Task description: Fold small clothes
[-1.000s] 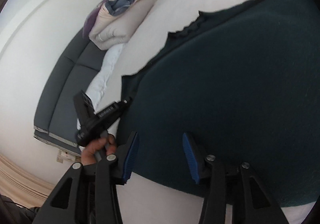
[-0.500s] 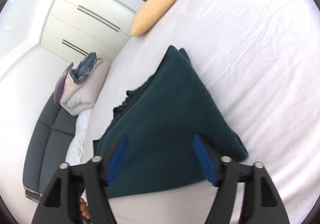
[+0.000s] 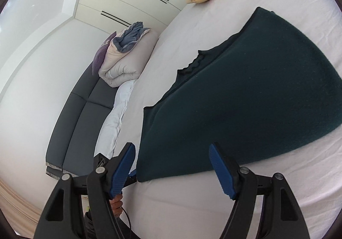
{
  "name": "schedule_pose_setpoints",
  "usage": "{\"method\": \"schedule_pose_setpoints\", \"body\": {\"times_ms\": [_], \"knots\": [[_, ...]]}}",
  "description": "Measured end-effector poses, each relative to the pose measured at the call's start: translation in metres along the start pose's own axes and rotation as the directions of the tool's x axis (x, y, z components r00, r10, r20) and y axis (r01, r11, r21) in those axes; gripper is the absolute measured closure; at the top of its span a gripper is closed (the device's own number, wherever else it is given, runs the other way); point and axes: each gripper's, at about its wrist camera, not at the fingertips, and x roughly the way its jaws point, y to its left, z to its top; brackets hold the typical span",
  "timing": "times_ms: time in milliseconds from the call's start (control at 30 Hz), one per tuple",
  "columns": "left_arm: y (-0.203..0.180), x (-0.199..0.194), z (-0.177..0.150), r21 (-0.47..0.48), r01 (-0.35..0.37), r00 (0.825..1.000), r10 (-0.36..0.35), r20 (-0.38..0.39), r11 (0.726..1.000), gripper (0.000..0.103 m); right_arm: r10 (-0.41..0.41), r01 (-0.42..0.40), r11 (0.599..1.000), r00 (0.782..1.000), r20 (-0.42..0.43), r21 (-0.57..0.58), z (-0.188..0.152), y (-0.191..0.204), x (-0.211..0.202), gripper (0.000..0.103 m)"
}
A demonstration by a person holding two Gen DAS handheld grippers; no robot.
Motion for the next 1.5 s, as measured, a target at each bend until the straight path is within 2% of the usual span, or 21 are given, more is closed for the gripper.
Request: {"method": "schedule_pose_setpoints", "body": {"times_ms": [200, 367, 467, 500, 533, 700, 833, 900, 967, 1133, 1233, 1333, 1367, 1433, 1500], "knots": [[0.004, 0.018, 0.016, -0.067, 0.026, 0.996, -0.032, -0.089, 0.997, 0.027, 0.02, -0.022, 0.999, 0.998, -0.056, -0.04, 0.006, 0.017, 0.027, 0.029], [-0.004, 0.034, 0.025, -0.059, 0.025, 0.988, -0.033, -0.151, 0.998, 0.029, 0.039, -0.046, 0.997, 0.994, -0.105, -0.062, 0.014, 0.031, 0.058, 0.03], [-0.002, 0.04, 0.028, -0.079, 0.036, 0.986, -0.049, -0.16, 0.996, 0.052, 0.032, -0.042, 0.997, 0.99, -0.139, -0.066, 0.021, 0.037, 0.081, 0.031], [0.001, 0.041, 0.027, -0.088, 0.036, 0.986, -0.05, -0.161, 0.995, 0.066, 0.026, -0.038, 0.997, 0.988, -0.154, -0.072, 0.024, 0.039, 0.09, 0.031], [0.005, 0.043, 0.027, -0.097, 0.031, 0.986, -0.046, -0.159, 0.995, 0.073, 0.022, -0.035, 0.996, 0.985, -0.171, -0.076, 0.026, 0.04, 0.097, 0.031], [0.008, 0.043, 0.023, -0.098, 0.052, 0.989, -0.065, -0.131, 0.994, 0.082, -0.006, -0.011, 0.997, 0.973, -0.23, -0.072, 0.038, 0.037, 0.129, 0.031], [-0.008, 0.038, 0.023, -0.052, 0.037, 0.994, -0.042, -0.1, 0.998, 0.086, -0.045, 0.034, 0.998, 0.965, -0.258, -0.046, 0.047, 0.022, 0.147, 0.031], [-0.019, 0.035, 0.024, -0.032, 0.025, 0.996, -0.027, -0.087, 0.999, 0.087, -0.066, 0.064, 0.998, 0.954, -0.294, -0.019, 0.048, 0.008, 0.156, 0.031], [-0.036, 0.032, 0.024, 0.003, 0.01, 0.997, -0.01, -0.076, 1.0, 0.087, -0.043, 0.048, 0.999, 0.952, -0.302, 0.01, 0.05, -0.001, 0.155, 0.035], [-0.107, 0.041, 0.019, 0.162, -0.046, 0.997, 0.055, -0.056, 0.986, 0.088, 0.043, -0.024, 0.997, 0.957, -0.285, 0.067, 0.064, -0.01, 0.139, 0.034], [-0.154, 0.064, 0.008, 0.254, -0.075, 0.994, 0.092, -0.057, 0.964, 0.088, 0.105, -0.081, 0.992, 0.96, -0.261, 0.102, 0.082, -0.017, 0.125, 0.029], [-0.189, 0.1, -0.01, 0.325, -0.097, 0.989, 0.127, -0.071, 0.941, 0.088, 0.215, -0.181, 0.969, 0.952, -0.219, 0.165, 0.1, -0.027, 0.109, 0.026], [-0.197, 0.115, -0.017, 0.343, -0.107, 0.986, 0.142, -0.081, 0.933, 0.088, 0.24, -0.205, 0.962, 0.949, -0.204, 0.18, 0.106, -0.031, 0.104, 0.022], [-0.206, 0.145, -0.029, 0.362, -0.118, 0.98, 0.166, -0.105, 0.925, 0.088, 0.262, -0.224, 0.954, 0.946, -0.192, 0.199, 0.114, -0.039, 0.1, 0.013], [-0.209, 0.171, -0.04, 0.376, -0.137, 0.973, 0.196, -0.123, 0.916, 0.088, 0.257, -0.217, 0.956, 0.943, -0.212, 0.195, 0.119, -0.044, 0.101, 0.013]]}}
